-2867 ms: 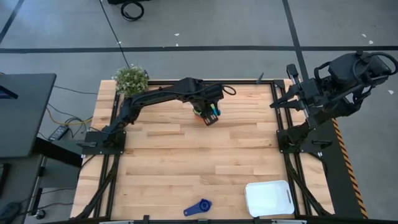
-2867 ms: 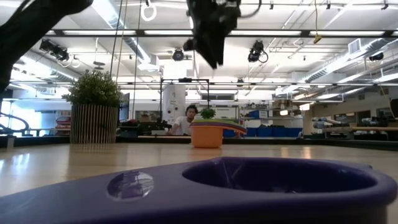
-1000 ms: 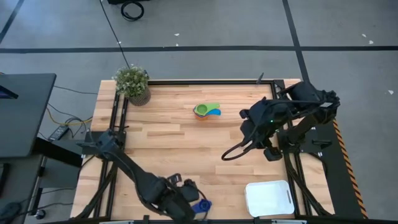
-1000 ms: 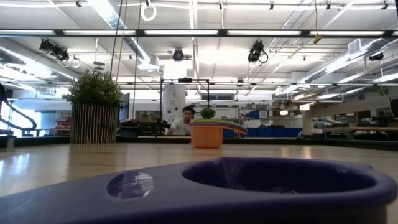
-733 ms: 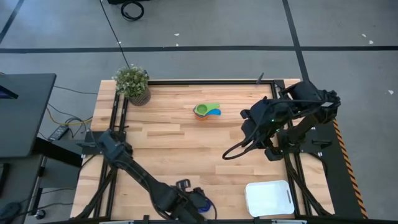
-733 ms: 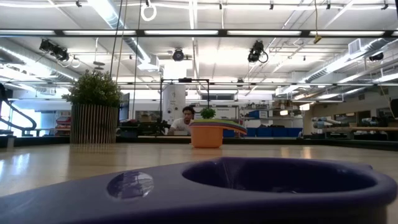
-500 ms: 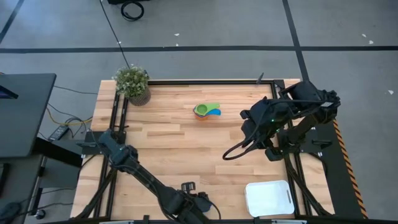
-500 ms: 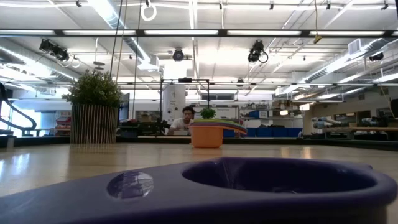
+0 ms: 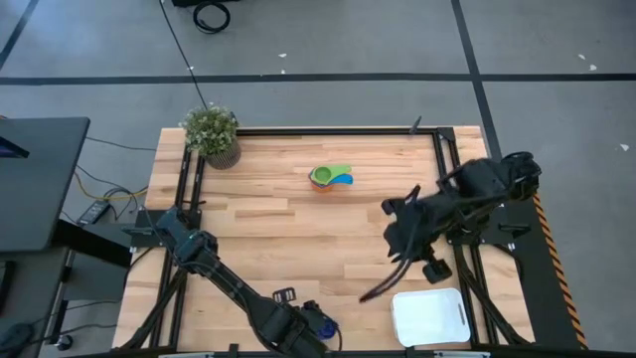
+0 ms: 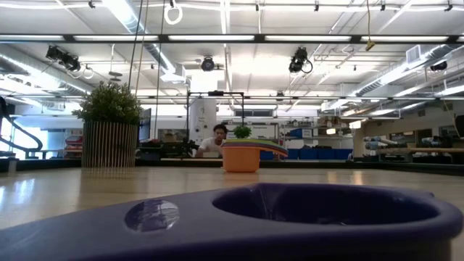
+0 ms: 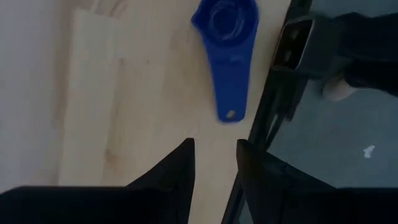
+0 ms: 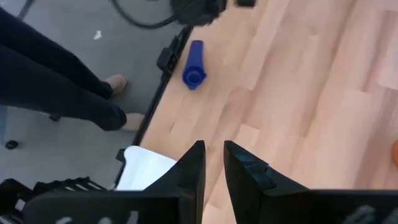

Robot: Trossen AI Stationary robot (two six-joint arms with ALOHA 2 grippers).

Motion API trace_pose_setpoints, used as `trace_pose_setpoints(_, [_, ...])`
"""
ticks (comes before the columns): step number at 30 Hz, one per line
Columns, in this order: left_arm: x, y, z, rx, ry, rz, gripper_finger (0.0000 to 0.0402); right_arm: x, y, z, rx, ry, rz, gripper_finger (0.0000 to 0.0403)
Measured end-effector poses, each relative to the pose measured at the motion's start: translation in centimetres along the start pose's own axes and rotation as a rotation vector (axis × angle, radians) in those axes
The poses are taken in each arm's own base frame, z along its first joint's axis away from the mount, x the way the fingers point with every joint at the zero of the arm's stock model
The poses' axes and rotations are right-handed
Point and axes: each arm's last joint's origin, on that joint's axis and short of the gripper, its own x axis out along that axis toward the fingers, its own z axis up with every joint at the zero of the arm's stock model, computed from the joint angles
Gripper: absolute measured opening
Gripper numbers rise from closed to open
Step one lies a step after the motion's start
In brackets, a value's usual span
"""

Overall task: Nest measuring cups in basket
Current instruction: Stack the dark blue measuring cup on top of the green measuring cup

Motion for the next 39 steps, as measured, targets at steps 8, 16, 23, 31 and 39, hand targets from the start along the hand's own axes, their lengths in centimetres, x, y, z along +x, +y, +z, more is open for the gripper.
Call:
trace_pose_setpoints(8, [-3.6,-0.8,-1.9,-0.010,-0.161,0.004,0.0126,2.8,1.8,0.4,-0.058,-0.022,0.013,0.0055])
trace_pose_setpoints(16, [-0.7,-2.9,-3.4,-0.024,-0.186,-0.052,0.0126,2.3,2.1,1.0,-0.027,-0.117,0.050,0.0048])
trace_pose_setpoints(23, [2.5,-2.4,-2.2,0.026,-0.245,-0.037,0.0126,2.2,2.2,1.1,-0.031,-0.121,0.075,0.0048])
trace_pose_setpoints(31, [5.5,-0.8,-1.0,0.263,-0.237,0.012,0.0126,2.2,2.2,1.0,-0.032,-0.119,0.074,0.0048])
trace_pose_setpoints(39, [6.6,0.8,1.7,0.219,-0.255,-0.065,0.0126,2.2,2.2,1.0,-0.032,-0.119,0.075,0.0048])
